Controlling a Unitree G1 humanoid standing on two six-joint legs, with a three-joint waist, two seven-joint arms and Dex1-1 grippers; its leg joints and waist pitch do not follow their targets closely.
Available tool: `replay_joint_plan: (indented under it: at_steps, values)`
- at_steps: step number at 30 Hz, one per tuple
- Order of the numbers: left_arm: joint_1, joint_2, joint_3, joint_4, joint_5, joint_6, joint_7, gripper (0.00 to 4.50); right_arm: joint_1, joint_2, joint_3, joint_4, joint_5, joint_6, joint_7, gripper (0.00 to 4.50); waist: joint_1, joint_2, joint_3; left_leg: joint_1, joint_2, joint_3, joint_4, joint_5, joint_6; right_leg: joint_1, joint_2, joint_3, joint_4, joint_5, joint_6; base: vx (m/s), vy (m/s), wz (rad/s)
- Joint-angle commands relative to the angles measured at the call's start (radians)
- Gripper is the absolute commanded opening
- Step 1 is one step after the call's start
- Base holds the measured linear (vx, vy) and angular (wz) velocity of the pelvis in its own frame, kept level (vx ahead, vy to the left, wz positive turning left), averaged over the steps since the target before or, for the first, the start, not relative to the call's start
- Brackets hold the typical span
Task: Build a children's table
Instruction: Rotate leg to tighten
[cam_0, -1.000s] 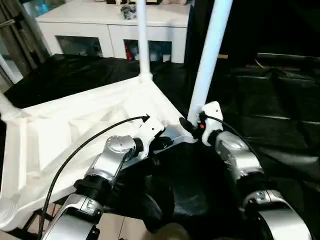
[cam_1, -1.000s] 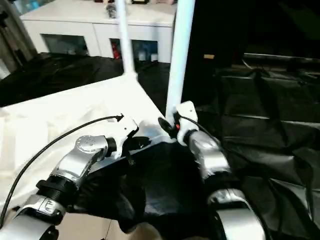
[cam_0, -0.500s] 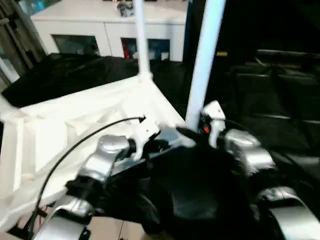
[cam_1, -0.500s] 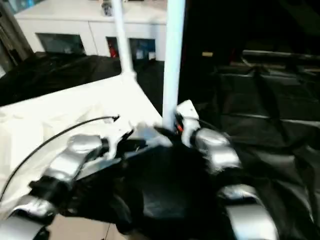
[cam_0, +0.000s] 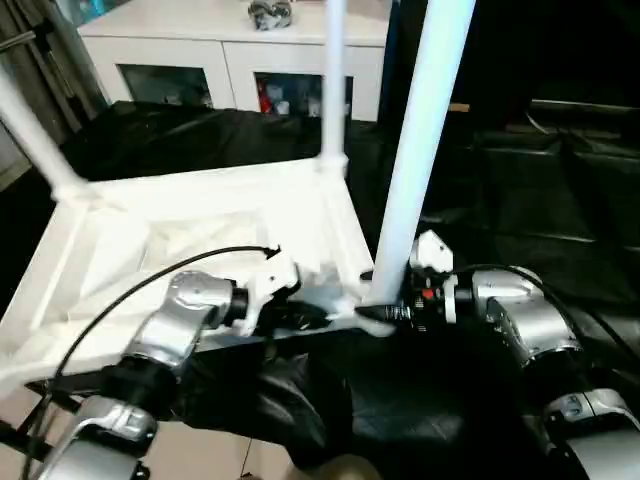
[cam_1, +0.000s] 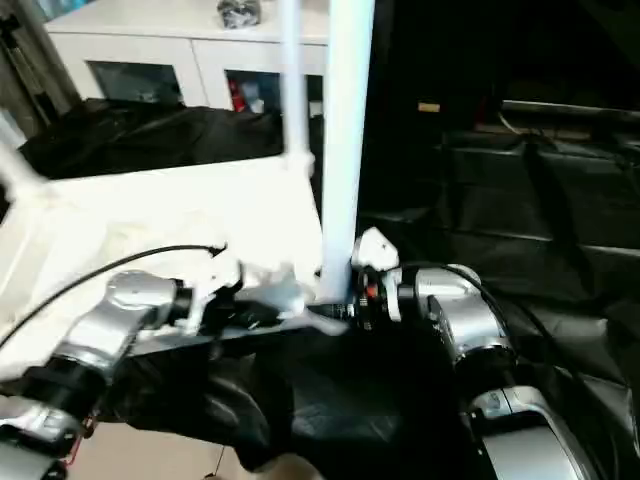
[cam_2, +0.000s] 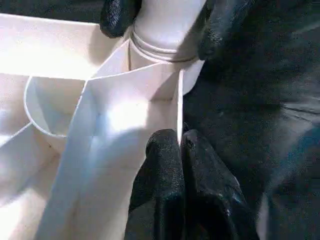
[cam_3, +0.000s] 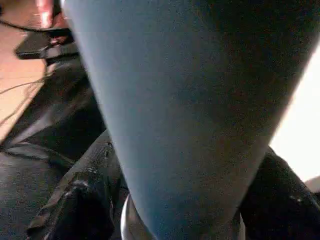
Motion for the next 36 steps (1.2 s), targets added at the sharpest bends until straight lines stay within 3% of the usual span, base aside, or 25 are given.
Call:
replay_joint_plan:
  at_steps: [1,3,5,9,10,16,18,19,21,23,24,26,33,34,36]
  values:
    - [-0.014,0.006,0.005,-0.033,-0.026,-0.008,-0.007,0.0,0.021,0.005,0.061,-0.019,-0.012,0.029,0.069,2.86,0.004,-0.008,-0.056,0.003,0.016,0.006,-0.06,-0.219,0.078,0.052,-0.034,0.024,-0.069,-0.132,-0.277,0.0,0.0,0.0]
    - [-0.017,0.013,0.005,-0.031,-0.03,-0.007,-0.017,0.0,0.022,0.001,0.064,-0.028,-0.011,0.033,0.081,2.74,0.005,-0.013,-0.058,0.002,0.016,0.007,-0.057,-0.193,0.087,0.054,-0.034,0.025,-0.065,-0.096,-0.283,0.0,0.0,0.0]
    - [-0.018,0.014,0.005,-0.03,-0.031,-0.006,-0.021,0.0,0.022,-0.001,0.066,-0.03,-0.009,0.034,0.087,2.61,0.008,-0.011,-0.059,0.003,0.016,0.008,-0.055,-0.18,0.092,0.053,-0.035,0.025,-0.063,-0.077,-0.29,0.0,0.0,0.0]
    - [-0.019,0.017,0.005,-0.029,-0.034,-0.006,-0.028,0.0,0.024,-0.002,0.073,-0.036,-0.007,0.037,0.095,2.36,0.013,-0.012,-0.058,0.003,0.016,0.008,-0.056,-0.187,0.087,0.054,-0.035,0.024,-0.064,-0.099,-0.284,0.0,0.0,0.0]
    - [-0.019,0.017,0.004,-0.029,-0.034,-0.006,-0.028,0.0,0.024,-0.002,0.074,-0.036,-0.006,0.037,0.096,2.36,0.013,-0.018,-0.058,0.003,0.015,0.009,-0.056,-0.186,0.087,0.054,-0.035,0.024,-0.065,-0.101,-0.282,0.0,0.0,0.0]
    - [-0.005,-0.002,0.009,-0.035,-0.03,-0.009,0.009,0.0,0.05,0.024,0.062,-0.041,0.001,0.052,0.04,2.33,0.019,-0.014,-0.059,0.003,0.015,0.009,-0.052,-0.159,0.092,0.054,-0.034,0.025,-0.061,-0.07,-0.28,0.0,0.0,0.0]
    - [-0.016,-0.035,0.027,-0.01,-0.009,-0.009,0.103,0.0,0.048,0.063,0.032,-0.003,-0.016,0.044,-0.09,2.33,0.019,-0.015,-0.057,0.002,0.015,0.008,-0.055,-0.172,0.084,0.053,-0.035,0.025,-0.063,-0.097,-0.275,0.0,0.0,0.0]
    - [-0.021,-0.05,0.035,0.003,-0.001,-0.008,0.146,0.0,0.044,0.081,0.019,0.018,-0.024,0.045,-0.152,2.33,0.018,-0.008,-0.055,0.002,0.016,0.008,-0.057,-0.184,0.074,0.05,-0.036,0.026,-0.065,-0.12,-0.271,0.0,0.0,0.0]
    - [-0.034,-0.087,0.05,0.027,0.008,0.007,0.226,0.0,0.024,0.124,-0.014,0.078,-0.043,0.048,-0.31,2.31,0.008,-0.012,-0.046,0.007,0.011,0.005,-0.066,-0.266,0.026,0.049,-0.039,0.026,-0.082,-0.286,-0.23,0.0,0.0,0.0]
    - [-0.041,-0.106,0.053,0.037,0.016,0.015,0.266,0.0,0.011,0.15,-0.034,0.113,-0.048,0.055,-0.399,2.19,-0.002,-0.01,-0.045,0.009,0.009,0.001,-0.069,-0.304,0.006,0.047,-0.04,0.027,-0.09,-0.371,-0.193,0.0,0.0,0.0]
    - [-0.047,-0.128,0.05,0.05,0.03,0.024,0.31,0.0,0.003,0.179,-0.056,0.136,-0.044,0.065,-0.478,2.13,-0.009,-0.006,-0.044,0.009,0.008,-0.001,-0.072,-0.32,-0.001,0.046,-0.039,0.027,-0.091,-0.385,-0.185,0.0,0.0,0.0]
    - [-0.058,-0.16,0.049,0.069,0.049,0.045,0.379,0.0,-0.003,0.221,-0.081,0.157,-0.04,0.074,-0.574,2.1,-0.016,-0.009,-0.043,0.012,0.007,-0.001,-0.072,-0.343,-0.005,0.042,-0.036,0.028,-0.096,-0.406,-0.174,0.0,0.0,0.0]
    - [-0.09,-0.257,0.055,0.125,0.084,0.072,0.561,0.0,-0.043,0.331,-0.116,0.243,-0.066,0.062,-0.834,2.05,-0.023,-0.005,-0.046,0.014,0.003,-0.003,-0.072,-0.35,-0.007,0.041,-0.033,0.028,-0.097,-0.374,-0.174,0.0,0.0,0.0]
    - [-0.088,-0.267,0.046,0.121,0.085,0.07,0.554,0.0,-0.051,0.34,-0.113,0.254,-0.065,0.047,-0.822,2.6,-0.023,-0.006,-0.046,0.013,0.003,-0.002,-0.072,-0.352,0.001,0.041,-0.033,0.029,-0.098,-0.367,-0.174,0.0,0.0,0.0]
    - [-0.088,-0.269,0.042,0.119,0.088,0.068,0.551,0.0,-0.054,0.343,-0.114,0.255,-0.06,0.046,-0.81,2.74,-0.024,-0.004,-0.047,0.01,0.003,-0.002,-0.073,-0.358,0.011,0.042,-0.032,0.028,-0.098,-0.359,-0.174,0.0,0.0,0.0]
